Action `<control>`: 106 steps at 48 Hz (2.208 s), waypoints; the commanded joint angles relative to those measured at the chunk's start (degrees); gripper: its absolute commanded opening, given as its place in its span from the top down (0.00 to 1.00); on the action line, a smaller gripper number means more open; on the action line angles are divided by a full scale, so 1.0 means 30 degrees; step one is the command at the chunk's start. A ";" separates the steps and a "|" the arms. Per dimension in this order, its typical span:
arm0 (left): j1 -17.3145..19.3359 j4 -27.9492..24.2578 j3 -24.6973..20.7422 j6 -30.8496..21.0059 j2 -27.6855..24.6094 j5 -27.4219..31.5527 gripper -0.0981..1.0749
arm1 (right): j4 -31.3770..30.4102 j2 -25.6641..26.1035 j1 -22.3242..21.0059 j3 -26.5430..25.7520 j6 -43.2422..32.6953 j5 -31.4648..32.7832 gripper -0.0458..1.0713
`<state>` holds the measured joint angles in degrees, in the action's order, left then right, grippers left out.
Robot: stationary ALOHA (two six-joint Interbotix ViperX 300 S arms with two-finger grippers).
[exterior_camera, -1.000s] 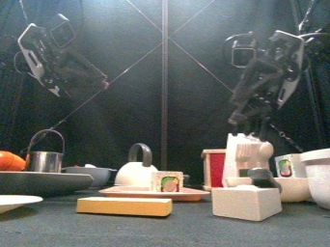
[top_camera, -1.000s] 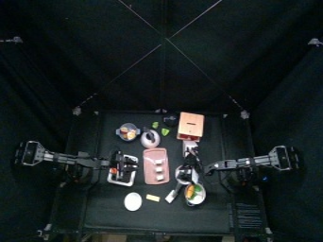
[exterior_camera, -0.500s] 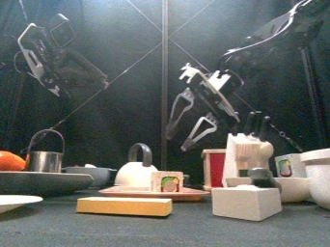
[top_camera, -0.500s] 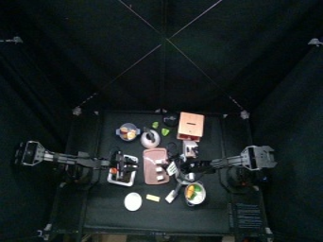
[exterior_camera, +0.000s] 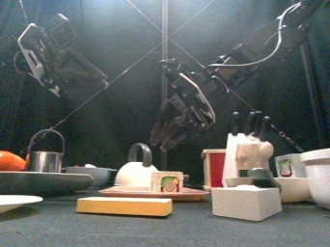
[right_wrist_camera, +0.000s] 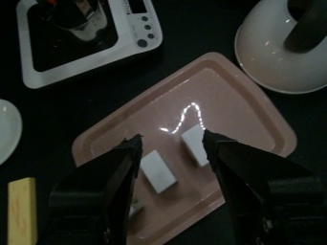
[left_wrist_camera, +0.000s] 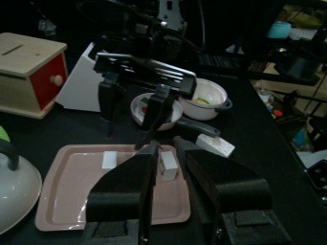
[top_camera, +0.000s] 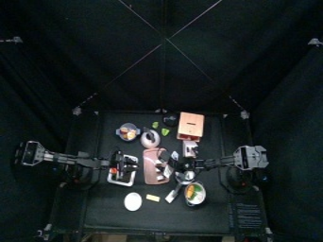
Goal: Grab white sushi piece from plate
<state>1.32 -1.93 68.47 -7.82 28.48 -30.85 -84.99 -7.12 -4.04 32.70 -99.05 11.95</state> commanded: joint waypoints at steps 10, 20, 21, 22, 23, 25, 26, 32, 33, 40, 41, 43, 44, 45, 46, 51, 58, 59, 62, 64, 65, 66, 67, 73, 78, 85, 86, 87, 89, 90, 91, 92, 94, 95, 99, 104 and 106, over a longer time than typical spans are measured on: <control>0.0000 0.0029 -0.0117 0.0029 0.0059 -0.0059 0.35 | 0.1758 -0.0527 -0.0293 -0.0352 0.2080 0.0176 0.18; 0.0000 0.0000 -0.0029 0.0029 0.0059 -0.0059 0.35 | 0.2461 -0.0615 -0.0264 -0.0469 0.2812 0.0176 0.18; 0.0000 0.0000 -0.0029 0.0029 0.0059 -0.0059 0.35 | 0.2490 -0.0645 -0.0264 -0.0469 0.2812 0.0176 0.18; 0.0000 0.0029 -0.0059 0.0029 0.0059 -0.0059 0.35 | 0.2490 -0.0674 -0.0293 -0.0469 0.2812 0.0176 0.18; 0.0000 0.0000 -0.0059 0.0029 0.0059 -0.0059 0.35 | 0.2490 -0.0703 -0.0293 -0.0498 0.2812 0.0176 0.18; 0.0000 0.0000 -0.0059 0.0029 0.0059 -0.0059 0.35 | 0.2461 -0.0820 -0.0293 -0.0557 0.2812 0.0176 0.18; 0.0000 0.0000 -0.0059 0.0029 0.0059 -0.0029 0.35 | 0.2432 -0.0879 -0.0293 -0.0615 0.2812 0.0176 0.18; 0.0000 0.0000 -0.0059 0.0000 0.0059 -0.0059 0.35 | 0.2373 -0.1260 -0.0352 -0.0879 0.2842 0.0205 0.18; 0.0000 0.0000 -0.0059 0.0000 0.0059 -0.0059 0.35 | 0.2373 -0.1318 -0.0352 -0.0938 0.2842 0.0205 0.18; 0.0000 0.0029 -0.0059 0.0000 0.0059 -0.0059 0.35 | 0.2285 -0.1729 -0.0381 -0.1348 0.2842 0.0205 0.18; 0.0000 0.0000 -0.0059 0.0029 0.0059 -0.0059 0.35 | 0.2285 -0.1787 -0.0410 -0.1377 0.2842 0.0176 0.18; 0.0000 0.0000 -0.0029 0.0000 0.0059 -0.0059 0.35 | 0.2285 -0.1904 -0.0439 -0.1436 0.2842 0.0176 0.18; 0.0000 0.0000 -0.0059 0.0029 0.0059 -0.0059 0.35 | 0.2285 -0.1963 -0.0439 -0.1465 0.2842 0.0176 0.18; 0.0000 0.0000 -0.0059 0.0029 0.0059 -0.0059 0.35 | 0.2285 -0.2021 -0.0469 -0.1494 0.2842 0.0205 0.18; 0.0000 0.0000 -0.0029 0.0029 0.0059 -0.0059 0.35 | 0.2285 -0.2080 -0.0469 -0.1523 0.2842 0.0176 0.18; 0.0000 0.0000 -0.0029 0.0000 0.0059 -0.0059 0.35 | 0.2285 -0.2285 -0.0469 -0.1641 0.2871 0.0176 0.19; 0.0000 0.0000 -0.0059 0.0000 0.0059 -0.0059 0.35 | 0.2314 -0.2344 -0.0469 -0.1641 0.2871 0.0205 0.22; 0.0000 0.0029 -0.0059 0.0000 0.0059 -0.0059 0.35 | 0.2344 -0.2344 -0.0469 -0.1641 0.2871 0.0176 0.23; 0.0000 0.0000 -0.0059 0.0000 0.0059 -0.0029 0.35 | 0.2314 -0.2344 -0.0469 -0.1641 0.2871 0.0176 0.27; 0.0000 0.0000 -0.0059 0.0000 0.0059 -0.0059 0.35 | 0.2314 -0.2344 -0.0469 -0.1641 0.2871 0.0176 0.31; 0.0000 0.0000 -0.0059 0.0000 0.0059 -0.0059 0.35 | 0.2344 -0.2344 -0.0469 -0.1641 0.2871 0.0176 0.32; 0.0000 0.0029 -0.0059 0.0000 0.0059 -0.0059 0.35 | 0.2373 -0.2344 -0.0498 -0.1641 0.2871 0.0176 0.33; 0.0000 0.0000 -0.0059 0.0000 0.0059 -0.0059 0.35 | 0.2402 -0.2344 -0.0469 -0.1641 0.2871 0.0176 0.35; 0.0000 0.0000 -0.0059 0.0000 0.0059 -0.0059 0.35 | 0.2432 -0.2227 -0.0469 -0.1611 0.2842 0.0176 0.42; 0.0000 0.0000 -0.0059 0.0000 0.0059 -0.0059 0.35 | 0.2549 -0.1816 -0.0439 -0.1436 0.2871 0.0205 0.44; 0.0000 0.0000 -0.0029 0.0000 0.0059 -0.0059 0.35 | 0.2988 0.0234 -0.0117 -0.0791 0.2842 0.0205 0.44; 0.0000 0.0000 -0.0059 0.0000 0.0059 -0.0059 0.35 | 0.3105 0.0527 -0.0088 -0.0674 0.2812 0.0234 0.44; -0.0029 0.0000 -0.0059 0.0000 0.0059 -0.0059 0.35 | 0.3223 0.0791 -0.0029 -0.0527 0.2812 0.0264 0.44; 0.0000 0.0000 -0.0059 0.0000 0.0059 -0.0059 0.35 | 0.3457 0.1289 0.0088 -0.0293 0.2812 0.0381 0.44; 0.0000 0.0029 -0.0059 -0.0029 0.0059 -0.0059 0.35 | 0.3574 0.1494 0.0146 -0.0146 0.2842 0.0439 0.44; 0.0000 0.0000 -0.0059 -0.0029 0.0059 -0.0059 0.35 | 0.3691 0.1758 0.0205 0.0088 0.2842 0.0527 0.44; -0.0029 0.0000 -0.0059 -0.0029 0.0059 -0.0059 0.35 | 0.3750 0.1904 0.0264 0.0205 0.2842 0.0586 0.44; 0.0000 0.0000 -0.0059 -0.0029 0.0059 -0.0059 0.35 | 0.3809 0.2139 0.0322 0.0439 0.2842 0.0674 0.44; 0.0000 0.0000 -0.0059 -0.0029 0.0059 -0.0059 0.35 | 0.3809 0.2168 0.0322 0.0557 0.2842 0.0732 0.44; 0.0000 0.0000 -0.0088 -0.0029 0.0059 -0.0059 0.35 | 0.3838 0.2227 0.0322 0.0791 0.2842 0.0850 0.44; 0.0000 0.0029 -0.0088 -0.0029 0.0059 -0.0059 0.35 | 0.3809 0.2256 0.0322 0.0820 0.2842 0.0879 0.44; 0.0000 0.0000 -0.0088 -0.0029 0.0059 -0.0059 0.35 | 0.3809 0.2256 0.0322 0.0791 0.2842 0.0879 0.44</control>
<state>1.32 -1.85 68.99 -7.91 28.48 -30.85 -73.56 -2.64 -2.90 35.77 -90.53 14.50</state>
